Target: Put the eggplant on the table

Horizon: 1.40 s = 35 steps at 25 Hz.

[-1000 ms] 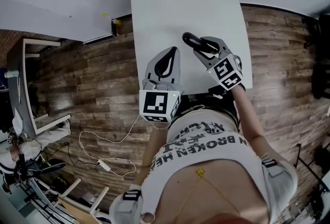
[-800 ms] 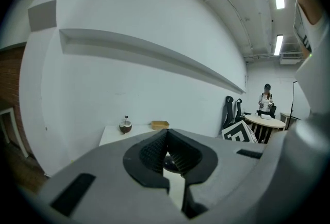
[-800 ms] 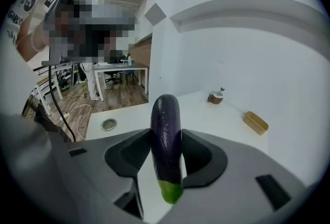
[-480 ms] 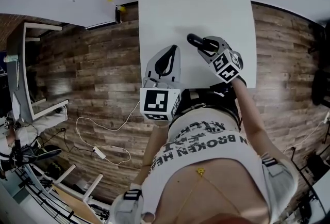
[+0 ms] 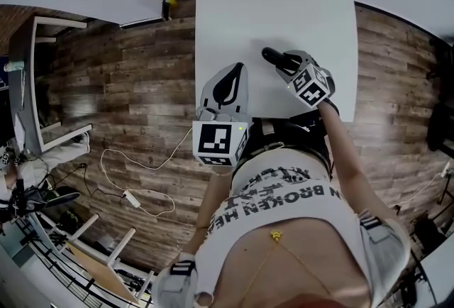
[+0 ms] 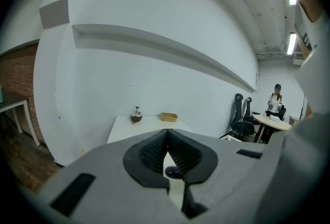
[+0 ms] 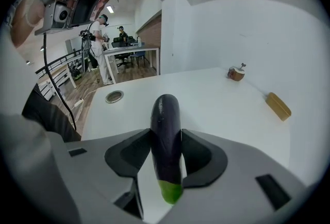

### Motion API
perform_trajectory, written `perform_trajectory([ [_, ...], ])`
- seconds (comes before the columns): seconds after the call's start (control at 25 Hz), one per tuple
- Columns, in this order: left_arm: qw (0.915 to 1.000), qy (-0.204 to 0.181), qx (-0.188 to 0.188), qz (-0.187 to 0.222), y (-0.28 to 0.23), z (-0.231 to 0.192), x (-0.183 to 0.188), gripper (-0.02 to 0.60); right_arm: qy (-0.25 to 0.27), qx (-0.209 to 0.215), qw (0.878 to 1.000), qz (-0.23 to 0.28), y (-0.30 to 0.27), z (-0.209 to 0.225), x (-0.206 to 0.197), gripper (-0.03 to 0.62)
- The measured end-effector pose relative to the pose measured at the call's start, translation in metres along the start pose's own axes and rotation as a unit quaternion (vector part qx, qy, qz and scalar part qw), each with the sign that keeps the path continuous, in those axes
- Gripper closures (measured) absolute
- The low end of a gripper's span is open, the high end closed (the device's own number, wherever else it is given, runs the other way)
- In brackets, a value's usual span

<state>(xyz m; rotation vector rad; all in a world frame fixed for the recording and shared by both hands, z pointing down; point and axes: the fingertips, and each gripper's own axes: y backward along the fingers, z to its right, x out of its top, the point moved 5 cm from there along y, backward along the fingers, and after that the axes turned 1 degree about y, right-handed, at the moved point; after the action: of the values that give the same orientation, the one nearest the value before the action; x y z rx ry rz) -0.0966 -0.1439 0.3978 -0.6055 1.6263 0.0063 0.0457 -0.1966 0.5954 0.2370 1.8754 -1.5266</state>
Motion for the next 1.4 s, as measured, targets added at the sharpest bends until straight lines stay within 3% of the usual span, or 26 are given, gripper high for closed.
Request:
perform_trajectory([
  [0.68,0.9999,0.005,0.012,-0.005,0.011,0.0,-0.009,0.575,-0.023,0.024,0.999,-0.038,-0.029,-0.01,-0.03,0.41],
  [1.4,0.9999,0.005,0.014,-0.001,0.017,-0.003,-0.008,0.575,-0.034,0.024,0.998,-0.04,-0.03,-0.008,-0.034,0.41],
])
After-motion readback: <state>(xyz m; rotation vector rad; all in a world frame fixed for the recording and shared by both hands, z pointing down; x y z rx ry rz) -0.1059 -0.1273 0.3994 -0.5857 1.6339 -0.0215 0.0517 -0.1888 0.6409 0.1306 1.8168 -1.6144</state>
